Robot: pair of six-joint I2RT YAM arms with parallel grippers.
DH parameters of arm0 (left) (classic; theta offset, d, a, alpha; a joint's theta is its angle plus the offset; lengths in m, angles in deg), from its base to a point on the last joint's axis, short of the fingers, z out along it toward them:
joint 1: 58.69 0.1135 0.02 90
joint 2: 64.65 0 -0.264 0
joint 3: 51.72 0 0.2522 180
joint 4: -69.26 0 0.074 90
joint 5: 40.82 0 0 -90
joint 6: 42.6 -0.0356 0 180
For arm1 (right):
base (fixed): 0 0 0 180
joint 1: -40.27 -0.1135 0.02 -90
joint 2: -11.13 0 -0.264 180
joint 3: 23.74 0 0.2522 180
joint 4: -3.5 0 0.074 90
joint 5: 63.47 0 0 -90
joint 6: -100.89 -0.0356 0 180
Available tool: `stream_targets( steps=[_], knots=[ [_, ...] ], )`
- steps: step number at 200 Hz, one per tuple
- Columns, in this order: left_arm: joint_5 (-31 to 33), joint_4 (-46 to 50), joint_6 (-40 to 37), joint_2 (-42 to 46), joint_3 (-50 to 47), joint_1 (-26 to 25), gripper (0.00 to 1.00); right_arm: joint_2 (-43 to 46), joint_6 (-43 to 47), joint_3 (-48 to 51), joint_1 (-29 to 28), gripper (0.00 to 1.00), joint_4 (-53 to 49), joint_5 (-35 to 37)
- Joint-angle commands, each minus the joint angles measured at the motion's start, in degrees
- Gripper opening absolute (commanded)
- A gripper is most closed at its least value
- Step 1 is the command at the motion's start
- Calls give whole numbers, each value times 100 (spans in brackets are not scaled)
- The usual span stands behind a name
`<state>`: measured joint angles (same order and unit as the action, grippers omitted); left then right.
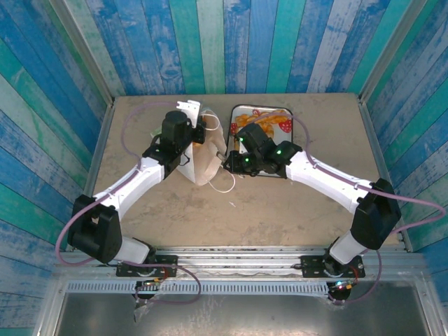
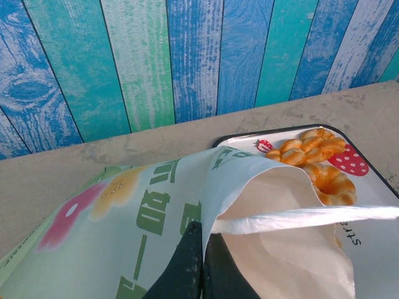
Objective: Take the fake bread out of the paper bag
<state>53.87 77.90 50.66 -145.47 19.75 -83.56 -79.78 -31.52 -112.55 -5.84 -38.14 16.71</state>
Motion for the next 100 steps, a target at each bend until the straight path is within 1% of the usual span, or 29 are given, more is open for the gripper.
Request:
stream_targets(
  steps=[1,34,60,77,100],
  knots=[
    [-180,-330,90,329,113,-5,0,-67,24,-212,-12,30,125,44],
    [-293,-374,190,315,56,-10,0,-296,-110,-184,51,35,472,-360],
    [-337,-384,227,358,32,-10,0,-389,-392,106,162,39,1180,-882],
    [-355,-397,236,387,12,-10,0,-416,-568,292,237,40,1599,-1136],
    [-372,-400,261,371,12,-8,0,-403,-688,440,299,40,1839,-1296]
  ],
)
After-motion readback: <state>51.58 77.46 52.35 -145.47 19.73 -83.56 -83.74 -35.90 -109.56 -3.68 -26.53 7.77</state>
